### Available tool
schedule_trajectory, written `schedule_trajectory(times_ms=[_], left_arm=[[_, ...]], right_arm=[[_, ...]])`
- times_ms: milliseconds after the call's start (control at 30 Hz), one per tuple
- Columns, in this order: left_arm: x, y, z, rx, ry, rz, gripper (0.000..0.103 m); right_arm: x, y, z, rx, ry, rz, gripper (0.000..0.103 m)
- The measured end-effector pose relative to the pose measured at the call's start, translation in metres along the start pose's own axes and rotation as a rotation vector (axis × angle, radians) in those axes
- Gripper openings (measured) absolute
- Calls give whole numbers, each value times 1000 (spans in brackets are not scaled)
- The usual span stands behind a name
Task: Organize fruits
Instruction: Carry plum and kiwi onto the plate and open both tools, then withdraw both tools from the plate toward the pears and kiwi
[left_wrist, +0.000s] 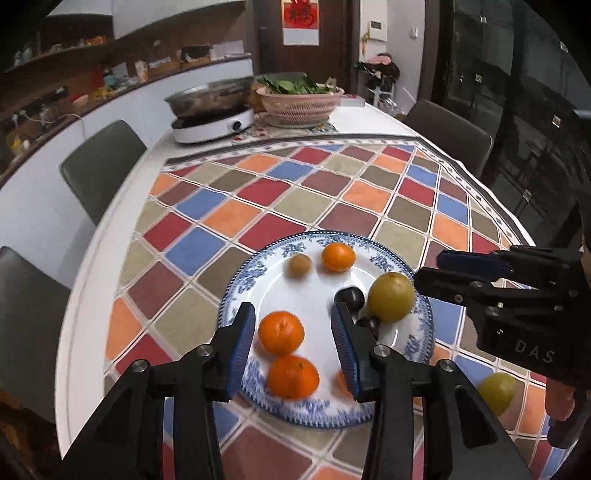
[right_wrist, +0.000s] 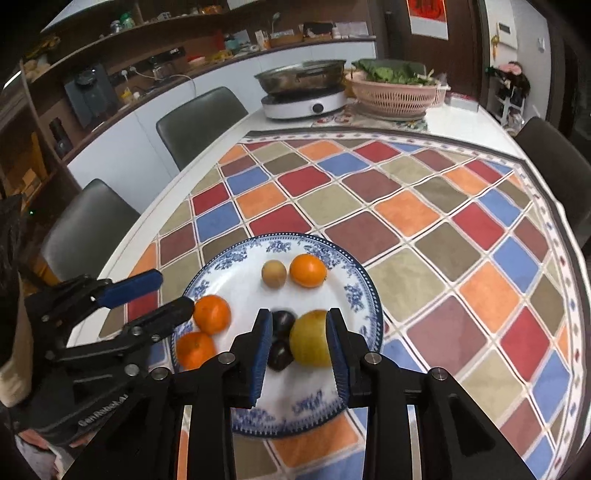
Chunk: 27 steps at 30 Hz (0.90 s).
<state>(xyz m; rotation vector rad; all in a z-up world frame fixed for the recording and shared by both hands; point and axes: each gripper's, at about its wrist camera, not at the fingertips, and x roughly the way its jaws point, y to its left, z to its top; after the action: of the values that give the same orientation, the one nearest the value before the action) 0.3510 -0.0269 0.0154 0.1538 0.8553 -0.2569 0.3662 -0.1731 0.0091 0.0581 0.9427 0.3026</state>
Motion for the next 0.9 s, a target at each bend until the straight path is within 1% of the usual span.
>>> schedule_trajectory(times_ms=[33, 100, 333, 367, 400, 467, 600, 700, 900], left_arm=[[-8, -2, -3, 1, -12, 1, 42], [-24, -8, -10, 7, -40, 8, 44], [-71, -32, -36, 39, -96, 9, 47], [-76, -35, -39, 40, -102, 8, 49], [-82, -39, -42, 44, -108, 7, 49], [-93, -48, -50, 47, -124, 3, 50], [-110, -66, -63, 64, -144, -10, 51], [-118, -80, -74, 74, -155, -37, 51], [-114, -107, -92, 80, -122, -108, 51]], right_arm=[[-8, 2, -4, -8, -15, -1, 31], [-23, 5, -13, -27, -36, -23, 37], [-74, 13, -43, -58, -110, -37, 39], [-82, 13, -48, -54, -117, -35, 43], [-88, 13, -53, -50, -123, -39, 45], [-98, 12, -63, -48, -134, -45, 45], [-117, 8, -87, -37, -147, -57, 45], [-131, 4, -104, -37, -156, -76, 45], [-149, -11, -136, -15, -154, -105, 45]])
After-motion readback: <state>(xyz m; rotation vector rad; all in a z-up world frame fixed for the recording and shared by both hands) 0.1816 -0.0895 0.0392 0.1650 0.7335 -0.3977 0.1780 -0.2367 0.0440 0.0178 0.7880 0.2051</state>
